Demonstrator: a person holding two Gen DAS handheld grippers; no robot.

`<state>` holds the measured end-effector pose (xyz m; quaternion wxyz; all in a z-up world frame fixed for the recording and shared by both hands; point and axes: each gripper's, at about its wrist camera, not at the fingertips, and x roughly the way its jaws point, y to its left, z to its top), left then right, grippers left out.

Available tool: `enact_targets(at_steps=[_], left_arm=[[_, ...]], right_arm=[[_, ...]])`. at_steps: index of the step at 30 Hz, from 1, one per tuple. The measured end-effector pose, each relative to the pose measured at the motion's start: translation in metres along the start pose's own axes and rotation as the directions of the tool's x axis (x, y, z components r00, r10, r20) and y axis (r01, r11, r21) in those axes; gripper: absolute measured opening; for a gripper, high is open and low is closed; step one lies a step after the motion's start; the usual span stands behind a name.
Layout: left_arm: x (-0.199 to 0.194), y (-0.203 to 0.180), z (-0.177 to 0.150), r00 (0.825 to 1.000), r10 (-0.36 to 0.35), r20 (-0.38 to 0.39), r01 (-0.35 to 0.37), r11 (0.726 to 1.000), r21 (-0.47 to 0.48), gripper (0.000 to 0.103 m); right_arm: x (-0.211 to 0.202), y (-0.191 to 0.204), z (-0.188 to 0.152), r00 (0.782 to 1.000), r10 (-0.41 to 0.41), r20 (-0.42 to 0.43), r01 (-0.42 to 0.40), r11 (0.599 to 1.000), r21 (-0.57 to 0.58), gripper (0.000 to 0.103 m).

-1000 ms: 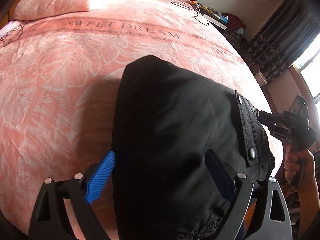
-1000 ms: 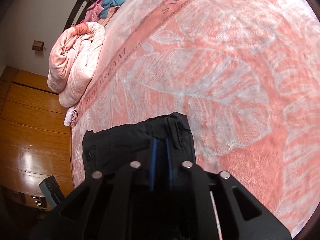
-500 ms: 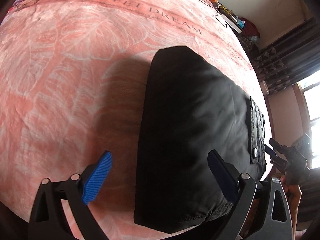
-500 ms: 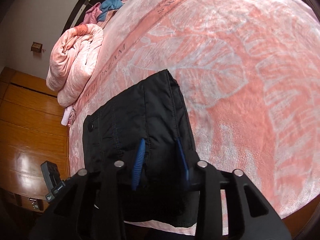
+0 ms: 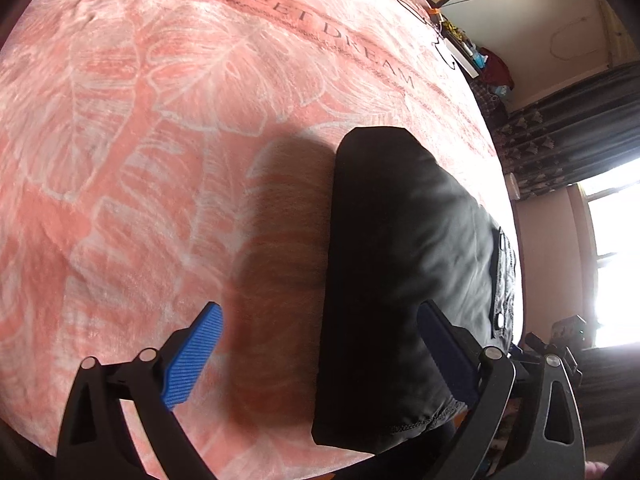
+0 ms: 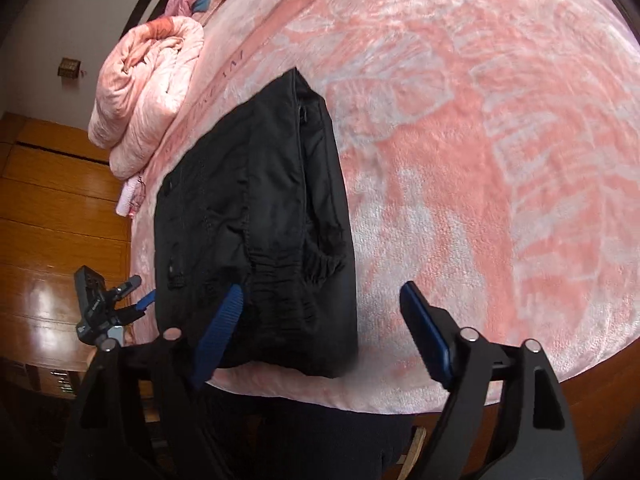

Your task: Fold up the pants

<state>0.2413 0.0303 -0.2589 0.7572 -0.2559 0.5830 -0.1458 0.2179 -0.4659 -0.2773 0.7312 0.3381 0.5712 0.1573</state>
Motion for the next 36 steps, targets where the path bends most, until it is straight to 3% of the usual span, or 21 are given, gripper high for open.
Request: enact_targets(at_steps=[3, 10, 15, 23, 32, 34, 36], left_arm=[[0.014, 0.008, 0.014, 0.992, -0.102, -0.076, 0.1, 0.995, -0.03, 0.099], [0.047, 0.008, 0.035, 0.962, -0.212, -0.169, 0.209, 0.977, -0.034, 0.099], [0.07, 0.005, 0.036, 0.913, -0.329, -0.242, 0.325, 0.944, -0.058, 0.099], [0.098, -0.002, 0.037, 0.87, -0.405, -0.28, 0.397, 0.914, -0.088, 0.099], [0.127, -0.011, 0.039, 0.84, -0.454, -0.297, 0.425, 0.891, -0.159, 0.099], [0.13, -0.012, 0.04, 0.841, -0.452, -0.297, 0.42, 0.892, -0.167, 0.098], [0.133, -0.016, 0.04, 0.852, -0.426, -0.304, 0.396, 0.905, -0.158, 0.093]], right_arm=[[-0.005, -0.021, 0.013, 0.991, 0.128, -0.034, -0.125, 0.989, 0.081, 0.099], [0.016, -0.043, 0.04, 0.978, 0.166, -0.127, -0.149, 0.979, 0.139, 0.1], [0.037, -0.042, 0.046, 0.962, 0.219, -0.165, -0.194, 0.969, 0.153, 0.1], [0.06, -0.025, 0.053, 0.948, 0.239, -0.21, -0.213, 0.967, 0.139, 0.101], [0.085, -0.005, 0.051, 0.934, 0.234, -0.271, -0.214, 0.972, 0.101, 0.101], [0.088, -0.003, 0.049, 0.931, 0.245, -0.271, -0.227, 0.969, 0.095, 0.101], [0.091, 0.002, 0.047, 0.931, 0.249, -0.267, -0.238, 0.968, 0.072, 0.101]])
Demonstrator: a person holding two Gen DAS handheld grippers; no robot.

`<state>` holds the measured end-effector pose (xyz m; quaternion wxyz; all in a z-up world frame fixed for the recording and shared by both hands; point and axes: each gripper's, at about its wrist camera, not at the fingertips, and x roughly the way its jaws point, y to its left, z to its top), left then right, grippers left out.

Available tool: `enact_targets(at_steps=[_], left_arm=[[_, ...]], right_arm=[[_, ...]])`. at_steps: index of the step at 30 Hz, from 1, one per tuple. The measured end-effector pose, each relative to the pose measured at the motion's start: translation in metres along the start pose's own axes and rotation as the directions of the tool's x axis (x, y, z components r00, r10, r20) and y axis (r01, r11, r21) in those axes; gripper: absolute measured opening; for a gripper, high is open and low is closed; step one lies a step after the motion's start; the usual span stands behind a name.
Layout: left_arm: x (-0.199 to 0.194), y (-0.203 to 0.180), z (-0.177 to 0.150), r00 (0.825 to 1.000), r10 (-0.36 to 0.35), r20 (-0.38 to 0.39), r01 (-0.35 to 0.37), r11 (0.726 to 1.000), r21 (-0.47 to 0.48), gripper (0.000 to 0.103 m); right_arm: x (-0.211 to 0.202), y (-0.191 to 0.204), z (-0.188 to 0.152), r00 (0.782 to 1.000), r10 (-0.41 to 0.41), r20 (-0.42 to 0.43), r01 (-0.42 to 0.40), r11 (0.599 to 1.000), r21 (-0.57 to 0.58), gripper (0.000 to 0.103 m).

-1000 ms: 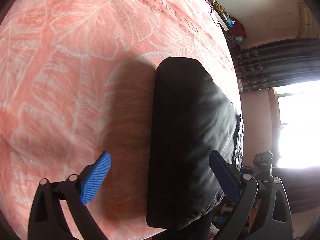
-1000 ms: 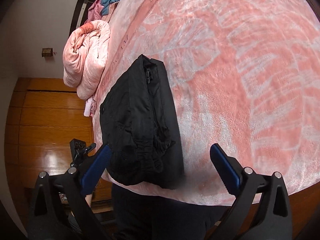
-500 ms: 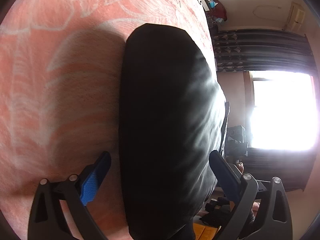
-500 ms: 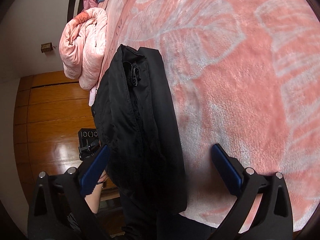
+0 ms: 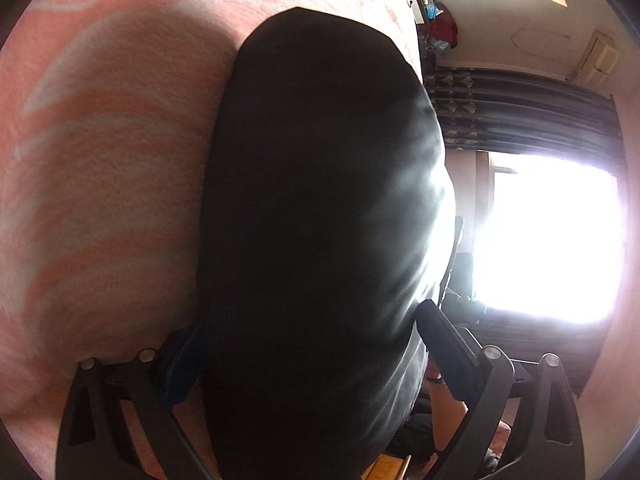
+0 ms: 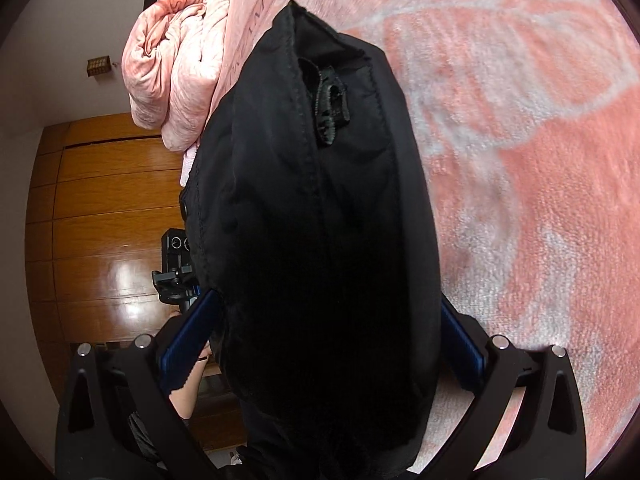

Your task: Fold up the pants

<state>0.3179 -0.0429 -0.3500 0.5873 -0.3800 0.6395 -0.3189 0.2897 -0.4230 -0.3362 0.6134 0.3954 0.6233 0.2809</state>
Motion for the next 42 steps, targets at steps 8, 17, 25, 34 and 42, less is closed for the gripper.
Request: enact_targets(at_steps=[8, 17, 25, 34, 42], left_arm=[[-0.001, -0.015, -0.004, 0.996, 0.062, 0.058, -0.063, 0.998, 0.018, 0.055], [-0.014, -0.05, -0.007, 0.985, 0.131, 0.108, -0.139, 0.988, 0.071, 0.04], [-0.064, -0.06, 0.003, 0.976, 0.141, 0.165, -0.158, 0.982, 0.099, 0.039], [-0.141, -0.031, 0.055, 0.956, 0.169, 0.239, -0.187, 0.981, 0.055, 0.039], [-0.188, 0.016, 0.12, 0.939, 0.237, 0.25, -0.242, 0.97, -0.013, 0.039]], right_arm=[[0.001, 0.011, -0.011, 0.998, -0.039, 0.052, 0.043, 0.996, -0.08, 0.066], [-0.015, 0.047, -0.024, 0.994, -0.029, 0.101, 0.042, 0.99, -0.133, 0.043], [-0.004, 0.102, 0.005, 0.996, -0.04, 0.079, 0.057, 0.974, -0.218, 0.043], [0.066, 0.156, 0.087, 0.998, -0.052, 0.02, 0.056, 0.959, -0.277, 0.043], [0.142, 0.175, 0.15, 0.996, -0.083, -0.041, 0.068, 0.955, -0.289, 0.043]])
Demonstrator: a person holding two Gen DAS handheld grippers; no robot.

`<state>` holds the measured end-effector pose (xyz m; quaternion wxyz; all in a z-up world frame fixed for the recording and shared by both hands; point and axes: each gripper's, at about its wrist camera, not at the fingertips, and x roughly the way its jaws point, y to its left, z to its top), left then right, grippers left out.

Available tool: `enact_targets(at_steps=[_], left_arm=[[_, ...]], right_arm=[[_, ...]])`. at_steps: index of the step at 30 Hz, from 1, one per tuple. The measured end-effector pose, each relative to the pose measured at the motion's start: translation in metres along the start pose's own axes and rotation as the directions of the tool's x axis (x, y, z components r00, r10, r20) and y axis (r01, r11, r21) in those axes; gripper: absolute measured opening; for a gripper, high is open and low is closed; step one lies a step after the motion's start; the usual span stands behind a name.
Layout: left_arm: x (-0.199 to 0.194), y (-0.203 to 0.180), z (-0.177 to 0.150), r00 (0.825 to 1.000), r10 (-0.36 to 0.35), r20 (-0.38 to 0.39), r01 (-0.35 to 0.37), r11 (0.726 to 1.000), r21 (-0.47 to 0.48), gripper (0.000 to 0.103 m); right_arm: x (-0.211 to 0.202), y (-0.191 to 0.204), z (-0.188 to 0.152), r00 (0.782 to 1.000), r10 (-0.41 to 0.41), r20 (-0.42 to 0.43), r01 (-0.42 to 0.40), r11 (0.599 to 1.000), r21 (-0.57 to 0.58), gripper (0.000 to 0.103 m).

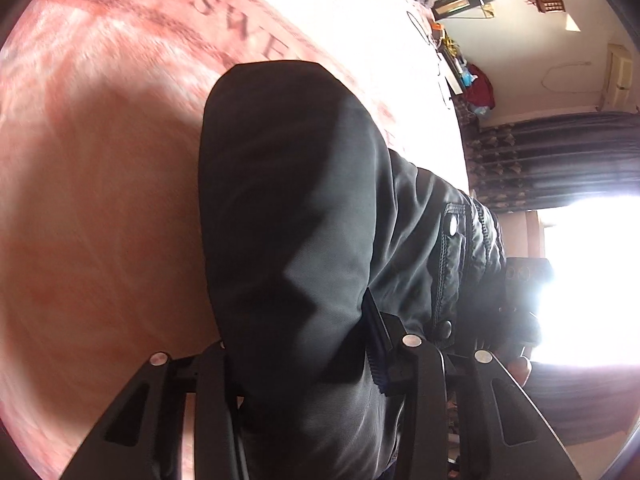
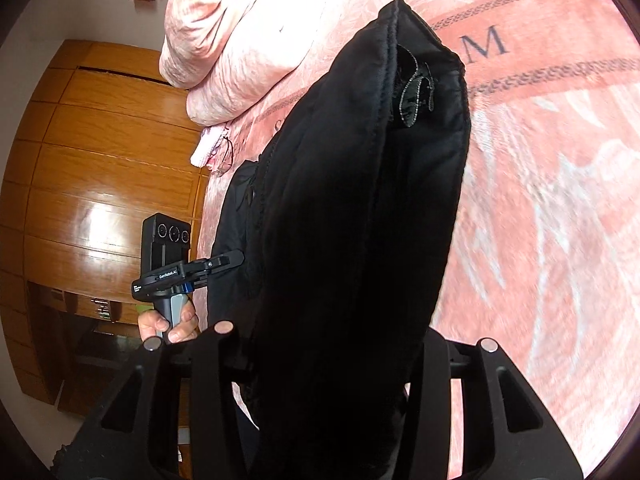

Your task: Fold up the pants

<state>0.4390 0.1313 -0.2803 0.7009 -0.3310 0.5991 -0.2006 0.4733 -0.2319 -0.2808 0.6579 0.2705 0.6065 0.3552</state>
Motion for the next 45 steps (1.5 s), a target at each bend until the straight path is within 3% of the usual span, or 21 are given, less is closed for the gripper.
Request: enact_targets(at_steps=[4, 9, 14, 17, 19, 20, 22, 25, 27, 28, 32, 34, 37, 41, 45], left_arm=[[-0.009, 0.029, 0.023, 1.0, 0.012, -0.004, -0.012, 1.0, -0.015, 0.039], [-0.002, 0.054, 0.019, 1.0, 0.002, -0.023, -0.003, 0.999, -0.033, 0.042], [-0.006, 0.056, 0.008, 1.0, 0.003, 0.001, -0.003, 0.999, -0.047, 0.054], [-0.029, 0.048, -0.002, 0.992, 0.095, 0.086, -0.094, 0.995, -0.017, 0.061], [-0.053, 0.038, -0.016, 0.958, 0.208, 0.197, -0.212, 0.977, 0.003, 0.071], [-0.065, 0.032, -0.022, 0.926, 0.263, 0.271, -0.274, 0.962, 0.002, 0.079], [-0.081, 0.024, -0.034, 0.895, 0.272, 0.354, -0.291, 0.957, 0.0, 0.083], [-0.084, 0.018, -0.047, 0.871, 0.304, 0.387, -0.329, 0.944, -0.002, 0.083], [-0.081, 0.028, -0.057, 0.84, 0.379, 0.388, -0.408, 0.913, -0.007, 0.083], [-0.067, 0.016, -0.052, 0.831, 0.407, 0.378, -0.435, 0.9, -0.012, 0.083], [-0.041, 0.016, -0.053, 0.799, 0.48, 0.363, -0.513, 0.859, -0.008, 0.088], [-0.041, 0.019, -0.059, 0.795, 0.486, 0.363, -0.519, 0.855, -0.009, 0.089], [-0.048, 0.015, -0.066, 0.792, 0.464, 0.397, -0.501, 0.865, -0.011, 0.087], [-0.067, 0.01, -0.093, 0.759, 0.43, 0.489, -0.491, 0.871, -0.004, 0.088], [-0.053, 0.014, -0.108, 0.743, 0.492, 0.454, -0.545, 0.838, -0.017, 0.088]], right_arm=[[0.023, -0.007, 0.012, 1.0, 0.021, -0.016, -0.021, 1.0, 0.002, 0.043], [0.031, -0.037, 0.008, 0.999, 0.032, -0.029, -0.03, 0.998, 0.059, 0.047], [0.025, -0.048, 0.003, 0.999, -0.03, -0.02, 0.031, 0.996, 0.084, 0.073], [-0.004, -0.046, 0.006, 0.994, -0.083, 0.074, 0.074, 0.991, 0.116, 0.074], [-0.041, -0.039, 0.003, 0.963, -0.19, 0.19, 0.172, 0.979, 0.105, 0.076], [-0.057, -0.033, 0.002, 0.95, -0.201, 0.239, 0.183, 0.979, 0.094, 0.076], [-0.075, -0.016, 0.003, 0.943, -0.159, 0.294, 0.147, 0.987, 0.062, 0.076], [-0.07, 0.016, 0.01, 0.944, -0.104, 0.312, 0.119, 0.993, -0.028, 0.076], [-0.05, 0.024, 0.018, 0.952, -0.097, 0.29, 0.114, 0.993, -0.041, 0.076], [-0.022, 0.035, 0.04, 0.957, -0.101, 0.272, 0.112, 0.993, -0.027, 0.076], [0.017, 0.007, 0.056, 0.953, -0.196, 0.23, 0.18, 0.98, 0.089, 0.07], [0.021, 0.002, 0.057, 0.951, -0.204, 0.231, 0.186, 0.978, 0.099, 0.068], [-0.002, 0.014, 0.038, 0.953, -0.128, 0.273, 0.117, 0.991, 0.059, 0.071], [-0.037, 0.029, -0.01, 0.943, -0.013, 0.333, 0.009, 1.0, 0.013, 0.076], [-0.03, 0.009, -0.044, 0.948, -0.023, 0.318, -0.004, 0.996, 0.085, 0.076]])
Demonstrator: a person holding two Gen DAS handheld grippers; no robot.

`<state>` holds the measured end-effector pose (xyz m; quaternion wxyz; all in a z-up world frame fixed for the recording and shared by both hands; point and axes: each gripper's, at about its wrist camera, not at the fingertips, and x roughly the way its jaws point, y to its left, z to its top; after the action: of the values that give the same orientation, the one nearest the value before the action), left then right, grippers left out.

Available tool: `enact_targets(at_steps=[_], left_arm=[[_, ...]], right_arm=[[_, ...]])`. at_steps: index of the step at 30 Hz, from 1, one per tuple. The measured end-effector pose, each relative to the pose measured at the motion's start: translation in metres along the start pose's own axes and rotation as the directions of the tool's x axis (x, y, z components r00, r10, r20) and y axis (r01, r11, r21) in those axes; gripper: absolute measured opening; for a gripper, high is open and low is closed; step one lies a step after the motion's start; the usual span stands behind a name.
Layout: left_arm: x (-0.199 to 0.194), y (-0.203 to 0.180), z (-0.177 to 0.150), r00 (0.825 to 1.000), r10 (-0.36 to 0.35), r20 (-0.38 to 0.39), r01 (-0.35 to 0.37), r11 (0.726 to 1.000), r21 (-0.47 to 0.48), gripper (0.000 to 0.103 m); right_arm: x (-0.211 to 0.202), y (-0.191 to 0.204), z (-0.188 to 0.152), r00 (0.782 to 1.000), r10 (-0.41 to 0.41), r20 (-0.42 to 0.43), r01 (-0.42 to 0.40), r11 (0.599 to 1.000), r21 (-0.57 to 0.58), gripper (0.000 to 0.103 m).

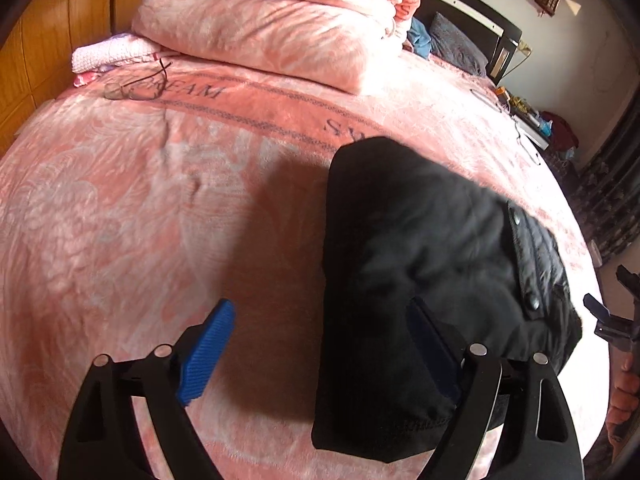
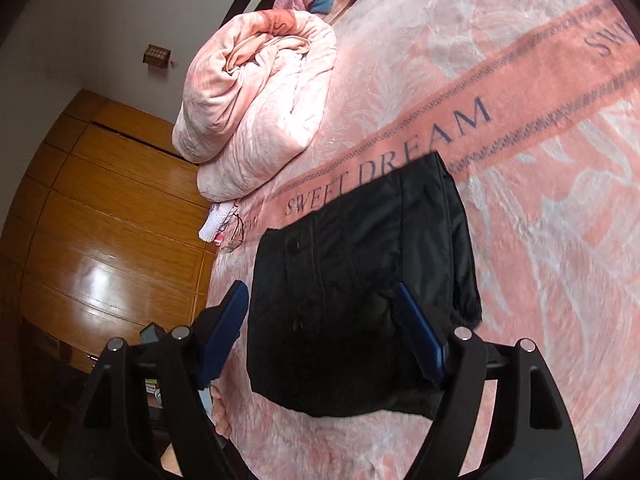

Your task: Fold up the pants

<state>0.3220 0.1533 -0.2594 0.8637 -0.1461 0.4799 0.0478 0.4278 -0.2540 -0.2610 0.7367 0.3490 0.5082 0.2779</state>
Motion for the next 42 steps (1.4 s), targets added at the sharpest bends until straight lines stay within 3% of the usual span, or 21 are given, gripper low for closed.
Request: enact_targets(at_steps=[3, 7, 8, 10, 12, 15, 17, 23, 25, 29, 35, 40, 42], left_arm=[[0.012, -0.004, -0.004, 0.999, 0.015, -0.039, -0.015, 1.0, -0.005, 0.09], [-0.009, -0.002, 0.0, 1.0, -0.017, -0.023, 0.016, 0.999, -0.039, 0.089], [-0.019, -0.001, -0.002, 1.0, -0.02, -0.004, 0.02, 0.999, -0.026, 0.089], [-0.048, -0.005, -0.01, 0.999, -0.01, 0.039, 0.009, 1.0, 0.02, 0.094], [-0.083, -0.01, -0.026, 0.995, 0.019, 0.094, -0.025, 0.998, 0.058, 0.099], [-0.132, -0.02, -0.055, 0.988, 0.066, 0.143, -0.081, 0.991, 0.106, 0.099], [-0.159, -0.025, -0.073, 0.991, 0.055, 0.121, -0.069, 0.99, 0.12, 0.099], [-0.251, -0.049, -0.13, 0.979, 0.055, 0.197, -0.095, 0.976, 0.197, 0.099], [-0.276, -0.055, -0.146, 0.978, 0.022, 0.207, -0.068, 0.973, 0.22, 0.099], [-0.319, -0.058, -0.173, 0.974, -0.017, 0.227, -0.035, 0.975, 0.221, 0.099], [-0.383, -0.057, -0.204, 0.949, -0.021, 0.314, -0.044, 0.979, 0.2, 0.099], [-0.418, -0.062, -0.231, 0.941, 0.027, 0.338, -0.106, 0.97, 0.218, 0.099], [-0.428, -0.062, -0.242, 0.944, 0.006, 0.331, -0.086, 0.97, 0.229, 0.099]], right_arm=[[0.013, -0.022, -0.009, 0.999, -0.024, -0.035, 0.027, 0.997, 0.068, 0.075], [-0.009, 0.006, -0.017, 1.0, -0.026, 0.006, 0.026, 0.999, 0.034, 0.076], [-0.02, 0.019, -0.024, 0.999, -0.041, 0.027, 0.041, 0.999, 0.003, 0.081], [-0.044, 0.045, -0.045, 0.99, -0.125, 0.068, 0.129, 0.99, -0.058, 0.092], [-0.067, 0.07, -0.075, 0.976, -0.192, 0.107, 0.204, 0.972, -0.114, 0.093], [-0.1, 0.107, -0.127, 0.95, -0.26, 0.171, 0.29, 0.94, -0.182, 0.095], [-0.121, 0.129, -0.162, 0.931, -0.299, 0.209, 0.339, 0.92, -0.196, 0.096], [-0.177, 0.199, -0.261, 0.83, -0.404, 0.385, 0.527, 0.796, -0.299, 0.1], [-0.187, 0.215, -0.284, 0.816, -0.418, 0.4, 0.553, 0.765, -0.33, 0.1], [-0.208, 0.242, -0.32, 0.81, -0.406, 0.423, 0.559, 0.753, -0.347, 0.1], [-0.243, 0.282, -0.367, 0.766, -0.389, 0.512, 0.603, 0.709, -0.365, 0.1], [-0.258, 0.297, -0.4, 0.758, -0.376, 0.533, 0.613, 0.69, -0.385, 0.1], [-0.261, 0.299, -0.41, 0.759, -0.372, 0.534, 0.612, 0.687, -0.391, 0.1]])
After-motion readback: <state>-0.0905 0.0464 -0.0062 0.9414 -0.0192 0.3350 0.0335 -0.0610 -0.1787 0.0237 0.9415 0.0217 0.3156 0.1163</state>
